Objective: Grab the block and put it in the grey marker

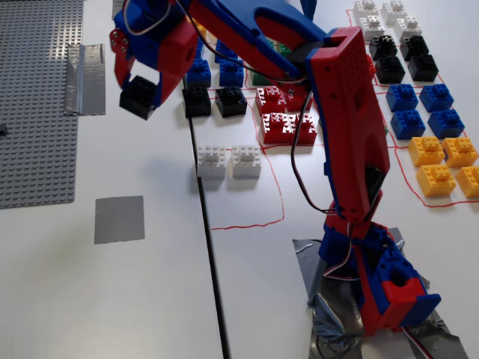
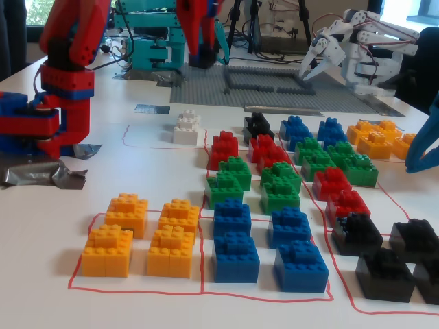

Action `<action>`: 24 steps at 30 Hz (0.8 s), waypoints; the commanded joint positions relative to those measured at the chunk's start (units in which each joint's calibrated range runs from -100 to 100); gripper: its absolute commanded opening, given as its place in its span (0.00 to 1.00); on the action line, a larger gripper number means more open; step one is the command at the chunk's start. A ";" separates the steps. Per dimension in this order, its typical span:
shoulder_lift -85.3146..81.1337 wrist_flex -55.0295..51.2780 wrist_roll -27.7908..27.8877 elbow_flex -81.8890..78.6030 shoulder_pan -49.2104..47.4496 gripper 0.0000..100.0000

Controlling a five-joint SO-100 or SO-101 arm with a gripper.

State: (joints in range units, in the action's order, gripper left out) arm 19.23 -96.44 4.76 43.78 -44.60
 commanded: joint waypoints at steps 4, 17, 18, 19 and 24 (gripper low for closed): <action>-5.70 0.98 1.51 1.18 -9.18 0.00; -5.54 3.66 3.91 -11.35 -10.06 0.00; -5.54 4.39 3.96 -12.53 -9.76 0.00; -5.54 5.12 3.96 -13.53 -9.57 0.00; -5.54 9.34 4.30 -20.35 -8.29 0.00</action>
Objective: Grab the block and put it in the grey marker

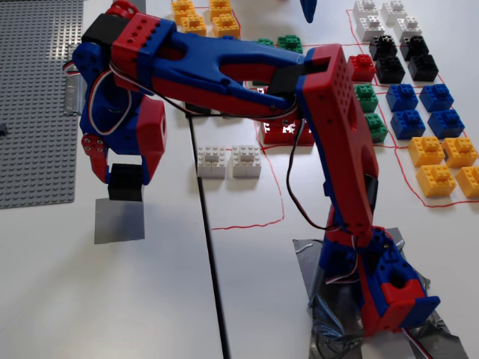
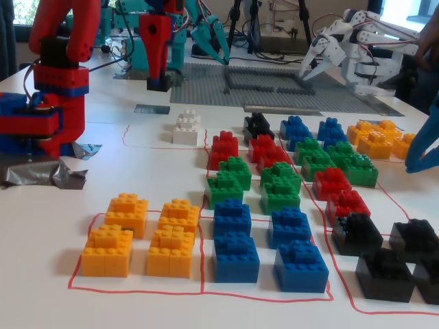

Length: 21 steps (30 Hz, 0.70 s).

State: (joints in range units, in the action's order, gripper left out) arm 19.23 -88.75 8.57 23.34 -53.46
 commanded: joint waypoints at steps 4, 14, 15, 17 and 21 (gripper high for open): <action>-5.45 4.74 0.59 -4.90 0.56 0.00; -2.90 7.42 0.54 -6.54 -1.11 0.00; -2.32 7.42 0.49 -5.99 -1.40 0.00; -1.16 7.42 0.39 -5.00 -1.89 0.00; 0.90 7.17 0.29 -3.36 -2.77 0.00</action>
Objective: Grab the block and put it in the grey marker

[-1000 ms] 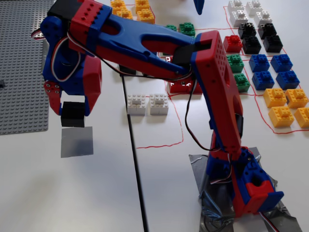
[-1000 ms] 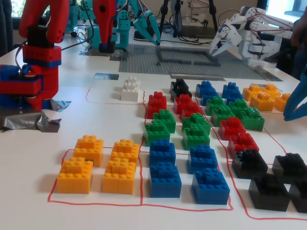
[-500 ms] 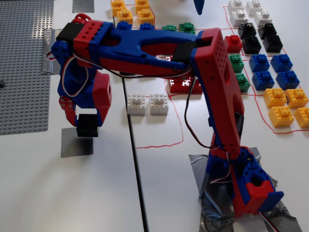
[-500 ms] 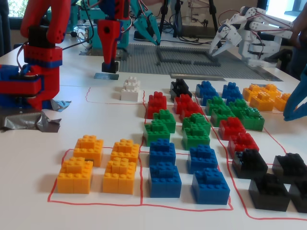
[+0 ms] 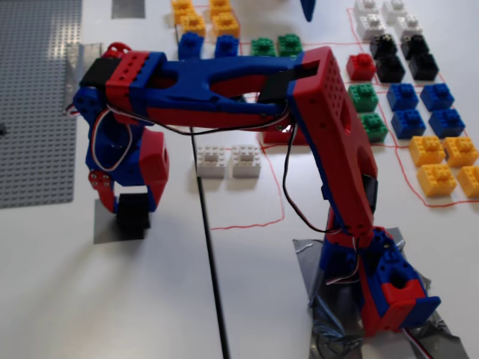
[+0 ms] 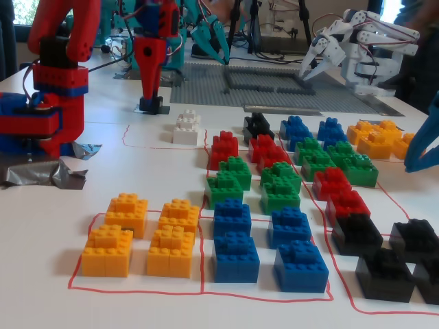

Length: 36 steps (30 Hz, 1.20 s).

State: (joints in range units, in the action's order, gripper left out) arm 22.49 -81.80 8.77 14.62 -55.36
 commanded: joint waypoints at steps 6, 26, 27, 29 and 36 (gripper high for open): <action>-0.54 0.13 -0.44 8.17 -1.85 0.06; -7.30 -13.34 -2.69 21.25 2.07 0.00; -9.20 -13.50 -2.69 20.80 3.05 0.00; -12.67 -13.58 -2.69 19.98 5.80 0.00; -21.99 -13.82 -4.05 17.35 20.62 0.00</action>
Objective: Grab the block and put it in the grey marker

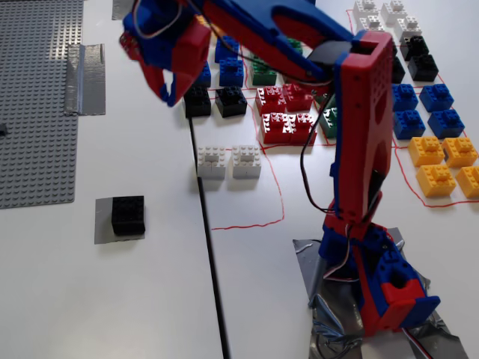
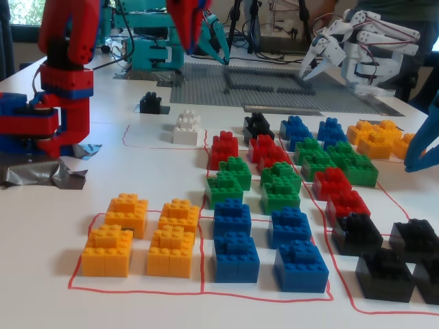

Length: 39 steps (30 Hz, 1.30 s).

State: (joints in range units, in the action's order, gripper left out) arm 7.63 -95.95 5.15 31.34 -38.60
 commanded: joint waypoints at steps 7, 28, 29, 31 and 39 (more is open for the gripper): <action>-18.53 7.72 2.69 -15.71 23.78 0.00; -23.64 13.89 -1.27 -28.43 46.75 0.00; -23.64 14.21 -1.37 -28.70 46.75 0.00; -23.72 14.78 -1.71 -28.88 46.94 0.00; -23.97 14.94 -2.10 -30.06 46.94 0.00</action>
State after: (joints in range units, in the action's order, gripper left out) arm -14.23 -82.04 3.49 -0.27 7.87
